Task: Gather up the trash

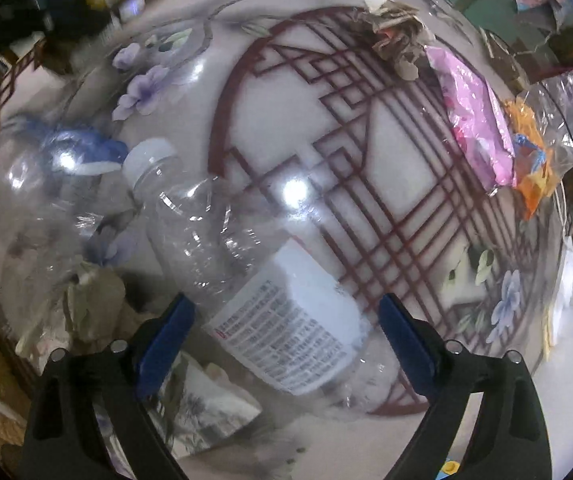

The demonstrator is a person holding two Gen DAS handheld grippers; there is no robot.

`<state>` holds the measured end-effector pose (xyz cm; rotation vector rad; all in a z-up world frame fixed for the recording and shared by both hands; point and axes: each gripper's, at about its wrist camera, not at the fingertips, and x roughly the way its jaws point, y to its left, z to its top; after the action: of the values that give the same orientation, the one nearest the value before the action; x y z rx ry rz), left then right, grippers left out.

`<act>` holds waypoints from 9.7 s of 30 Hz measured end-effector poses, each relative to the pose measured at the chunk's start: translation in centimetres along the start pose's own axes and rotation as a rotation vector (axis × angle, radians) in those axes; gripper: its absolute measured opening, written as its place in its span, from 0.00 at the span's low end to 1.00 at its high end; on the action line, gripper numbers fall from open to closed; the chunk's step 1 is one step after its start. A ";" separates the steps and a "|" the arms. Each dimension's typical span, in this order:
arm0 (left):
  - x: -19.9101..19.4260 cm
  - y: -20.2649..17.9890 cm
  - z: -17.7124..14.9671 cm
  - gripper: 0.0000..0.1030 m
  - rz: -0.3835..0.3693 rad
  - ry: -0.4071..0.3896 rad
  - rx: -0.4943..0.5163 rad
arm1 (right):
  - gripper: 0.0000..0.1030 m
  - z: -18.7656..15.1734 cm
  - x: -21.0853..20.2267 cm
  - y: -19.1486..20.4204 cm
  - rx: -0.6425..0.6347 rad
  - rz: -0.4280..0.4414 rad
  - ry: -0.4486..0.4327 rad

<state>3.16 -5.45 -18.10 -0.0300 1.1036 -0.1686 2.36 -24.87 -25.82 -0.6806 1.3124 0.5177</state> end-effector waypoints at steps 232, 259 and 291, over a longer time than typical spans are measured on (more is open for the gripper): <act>-10.3 -2.0 5.3 0.19 -0.056 -0.298 0.142 | 0.47 1.8 -16.1 -1.2 0.760 0.038 -0.527; -13.5 9.2 4.0 0.19 -0.023 -0.344 0.051 | 0.47 10.9 -18.4 7.3 0.639 0.040 -0.541; -13.7 23.4 3.4 0.19 -0.017 -0.308 0.002 | 0.47 21.6 -18.0 17.8 0.591 0.051 -0.515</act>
<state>3.00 19.54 -7.02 -0.0612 0.7963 -0.1736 1.54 3.53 -8.53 -0.0121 0.9216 0.2909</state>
